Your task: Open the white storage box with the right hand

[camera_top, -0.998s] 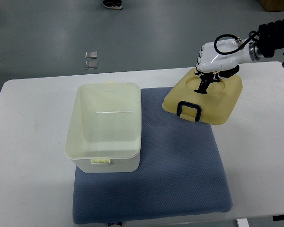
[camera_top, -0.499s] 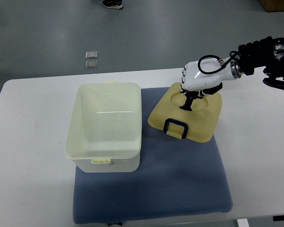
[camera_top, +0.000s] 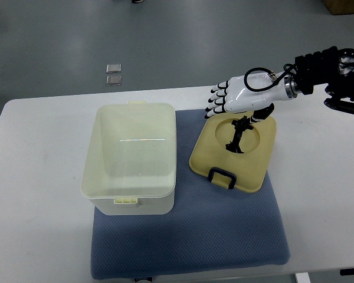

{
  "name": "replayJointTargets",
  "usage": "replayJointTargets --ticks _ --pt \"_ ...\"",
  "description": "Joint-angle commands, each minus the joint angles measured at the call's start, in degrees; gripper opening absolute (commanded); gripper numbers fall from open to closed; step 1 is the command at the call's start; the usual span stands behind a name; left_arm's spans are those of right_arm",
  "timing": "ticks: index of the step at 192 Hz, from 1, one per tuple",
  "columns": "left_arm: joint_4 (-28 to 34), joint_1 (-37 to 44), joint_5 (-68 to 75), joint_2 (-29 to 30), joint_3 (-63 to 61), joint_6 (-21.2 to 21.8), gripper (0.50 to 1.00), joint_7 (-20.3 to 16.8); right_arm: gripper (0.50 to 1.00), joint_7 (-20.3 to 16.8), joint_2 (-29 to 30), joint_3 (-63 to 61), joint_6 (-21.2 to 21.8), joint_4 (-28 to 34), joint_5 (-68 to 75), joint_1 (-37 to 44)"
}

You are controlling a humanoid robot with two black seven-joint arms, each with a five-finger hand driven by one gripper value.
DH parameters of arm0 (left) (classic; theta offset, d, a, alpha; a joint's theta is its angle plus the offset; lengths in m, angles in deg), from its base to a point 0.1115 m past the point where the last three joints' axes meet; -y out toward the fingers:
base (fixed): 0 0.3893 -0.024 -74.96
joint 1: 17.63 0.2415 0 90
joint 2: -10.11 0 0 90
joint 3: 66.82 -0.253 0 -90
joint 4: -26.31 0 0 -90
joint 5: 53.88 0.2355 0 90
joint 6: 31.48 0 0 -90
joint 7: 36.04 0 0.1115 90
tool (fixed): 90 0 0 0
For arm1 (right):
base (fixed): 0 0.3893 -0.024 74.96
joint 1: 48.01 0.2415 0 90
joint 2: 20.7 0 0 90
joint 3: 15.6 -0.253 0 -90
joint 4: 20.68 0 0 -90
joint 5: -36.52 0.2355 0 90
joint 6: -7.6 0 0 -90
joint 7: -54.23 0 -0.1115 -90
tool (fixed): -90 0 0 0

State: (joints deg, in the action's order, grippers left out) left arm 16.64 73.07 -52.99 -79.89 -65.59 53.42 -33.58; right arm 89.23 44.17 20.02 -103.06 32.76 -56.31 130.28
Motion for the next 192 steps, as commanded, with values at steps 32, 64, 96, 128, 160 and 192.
replayJointTargets --ticks 32,64,96,128,160,192 --pt "0.00 -0.01 -0.01 0.00 0.00 0.00 1.000 0.00 0.895 0.00 -0.80 -1.25 4.92 0.18 3.00 0.74" --pt "0.00 -0.01 0.08 0.00 0.00 0.00 1.000 0.00 0.895 0.00 -1.59 -10.39 19.26 0.18 14.25 0.21" --pt "0.00 -0.01 -0.01 0.00 0.00 0.00 1.000 0.00 0.897 0.00 -2.38 -20.76 30.59 -0.44 27.69 -3.21" --pt "0.00 -0.01 -0.01 0.00 0.00 0.00 1.000 0.00 0.899 -1.16 -1.94 -26.83 34.20 -2.02 44.49 -7.87" --pt "0.00 -0.01 -0.01 0.00 0.00 0.00 1.000 0.00 0.913 -7.75 -0.98 -32.01 34.55 -5.62 63.81 -14.11" --pt "0.00 -0.01 -0.01 0.00 0.00 0.00 1.000 0.00 0.921 -18.21 0.43 -37.29 34.02 -7.73 79.20 -18.95"
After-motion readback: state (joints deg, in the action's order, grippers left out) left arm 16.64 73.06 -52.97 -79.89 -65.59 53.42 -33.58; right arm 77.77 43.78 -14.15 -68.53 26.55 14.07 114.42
